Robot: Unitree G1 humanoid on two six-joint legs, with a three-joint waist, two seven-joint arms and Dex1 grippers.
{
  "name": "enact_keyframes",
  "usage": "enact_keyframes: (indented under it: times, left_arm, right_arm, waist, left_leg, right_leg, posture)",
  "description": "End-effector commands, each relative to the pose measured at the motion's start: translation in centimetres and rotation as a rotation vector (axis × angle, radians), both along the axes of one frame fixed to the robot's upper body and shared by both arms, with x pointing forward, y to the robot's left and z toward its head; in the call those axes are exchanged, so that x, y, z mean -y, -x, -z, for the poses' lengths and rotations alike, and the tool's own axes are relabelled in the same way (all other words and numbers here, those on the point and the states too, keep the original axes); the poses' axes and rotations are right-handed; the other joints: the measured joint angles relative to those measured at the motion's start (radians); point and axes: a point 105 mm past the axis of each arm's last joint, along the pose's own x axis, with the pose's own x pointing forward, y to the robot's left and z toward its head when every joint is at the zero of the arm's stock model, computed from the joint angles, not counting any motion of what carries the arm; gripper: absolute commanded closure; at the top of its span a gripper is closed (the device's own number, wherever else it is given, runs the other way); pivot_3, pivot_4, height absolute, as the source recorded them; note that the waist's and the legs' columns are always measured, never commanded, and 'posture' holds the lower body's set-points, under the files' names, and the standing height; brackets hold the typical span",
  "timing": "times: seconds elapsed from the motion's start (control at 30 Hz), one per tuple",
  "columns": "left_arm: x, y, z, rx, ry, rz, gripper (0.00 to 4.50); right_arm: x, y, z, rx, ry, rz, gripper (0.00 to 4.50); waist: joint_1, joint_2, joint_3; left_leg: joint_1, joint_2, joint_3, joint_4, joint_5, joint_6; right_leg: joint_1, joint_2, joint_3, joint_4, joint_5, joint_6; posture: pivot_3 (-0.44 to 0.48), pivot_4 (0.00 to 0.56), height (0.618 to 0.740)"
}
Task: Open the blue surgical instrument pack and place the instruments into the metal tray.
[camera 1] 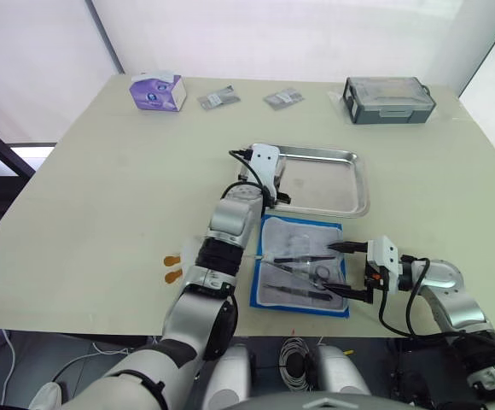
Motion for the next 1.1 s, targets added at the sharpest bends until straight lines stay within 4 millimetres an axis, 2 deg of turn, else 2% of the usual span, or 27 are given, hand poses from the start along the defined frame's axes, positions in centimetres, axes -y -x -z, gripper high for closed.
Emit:
enact_keyframes:
  times: [0.03,0.27,0.3,0.37,0.5,0.57,0.7,0.8,0.87,1.0,1.1]
  left_arm:
    - [0.6,-0.1,-0.4,0.0,0.038,-0.002,4.47]
    - [0.6,0.2,0.9,-0.065,0.084,-0.029,4.47]
    - [0.6,0.2,0.9,-0.067,0.085,-0.029,3.75]
    - [0.6,0.3,0.9,-0.065,0.085,-0.032,3.24]
    - [0.7,0.2,0.3,-0.041,0.075,-0.033,1.31]
    - [0.6,0.1,-0.2,-0.023,0.069,-0.034,0.53]
    - [0.7,0.1,-1.6,0.012,0.093,-0.018,0.53]
    - [1.3,0.3,-4.3,0.121,0.119,0.064,0.53]
    - [1.5,0.5,-5.3,0.174,0.136,0.106,0.53]
    - [1.9,1.7,-6.9,0.272,0.153,0.308,0.53]
    - [1.9,3.2,-7.2,0.296,0.221,0.488,0.53]
  right_arm:
    - [0.6,3.0,5.9,-0.245,0.131,0.009,0.0]
    - [0.6,3.2,6.0,-0.25,0.127,0.012,0.0]
    - [0.5,3.2,6.0,-0.25,0.126,0.013,0.0]
    - [0.5,3.2,6.0,-0.25,0.125,0.013,0.0]
    - [0.5,3.3,6.0,-0.253,0.125,0.013,0.0]
    - [0.5,3.2,6.0,-0.253,0.126,0.013,0.0]
    - [0.5,3.1,6.0,-0.252,0.126,0.013,0.0]
    - [0.4,3.1,6.0,-0.251,0.125,0.013,0.0]
    - [0.4,3.1,6.0,-0.25,0.125,0.013,0.0]
    - [0.4,3.0,6.0,-0.251,0.123,0.013,0.0]
    - [0.3,3.0,6.1,-0.251,0.124,0.013,0.0]
  waist:
    - [0.0,0.0,0.0]
    - [0.0,-0.001,-0.002]
    - [0.0,-0.001,-0.002]
    - [0.0,-0.001,-0.003]
    - [0.0,0.0,-0.004]
    - [0.0,0.0,-0.005]
    - [0.0,0.0,-0.005]
    - [0.0,0.0,-0.005]
    - [0.0,0.0,-0.005]
    - [-0.001,0.0,-0.005]
    - [-0.001,0.0,-0.005]
  left_leg:
    - [0.0,0.0,0.0,0.0,0.0,0.0]
    - [0.0,0.0,0.0,0.0,0.0,0.0]
    - [0.0,0.0,0.0,0.0,0.0,0.0]
    - [0.0,0.0,0.0,-0.001,0.0,0.0]
    - [0.0,0.0,0.0,-0.001,0.0,0.0]
    - [0.0,0.0,0.0,-0.001,0.0,0.0]
    - [0.0,0.0,0.0,-0.001,0.0,0.0]
    - [0.0,0.0,0.0,-0.001,0.0,-0.001]
    - [0.0,0.0,0.0,-0.002,0.001,-0.002]
    - [0.0,0.0,0.0,-0.002,0.002,-0.004]
    - [0.001,0.0,0.001,-0.003,0.003,-0.005]
  right_leg:
    - [0.0,0.0,0.0,0.0,0.0,0.0]
    - [0.0,0.0,0.0,0.0,0.0,0.0]
    - [0.0,0.0,0.0,0.0,0.0,0.0]
    - [0.0,0.0,0.0,0.0,0.0,0.0]
    - [0.0,0.0,0.0,-0.001,0.0,0.0]
    - [0.0,0.0,0.0,-0.001,0.0,0.0]
    - [0.0,0.0,0.0,-0.001,0.0,0.0]
    - [0.0,0.0,0.0,-0.001,0.0,0.0]
    - [0.0,0.0,0.0,-0.001,0.0,0.0]
    - [0.0,0.0,0.0,-0.002,0.0,0.0]
    - [0.0,0.0,0.001,-0.002,0.0,0.0]
  posture:
    - [0.0,0.15,0.74]
    - [0.0,0.15,0.74]
    - [0.0,0.15,0.74]
    - [0.0,0.15,0.74]
    - [0.0,0.15,0.74]
    - [0.0,0.15,0.74]
    - [0.0,0.15,0.74]
    - [0.0,0.15,0.74]
    - [0.0,0.15,0.74]
    - [0.0,0.15,0.74]
    - [0.0,0.15,0.74]
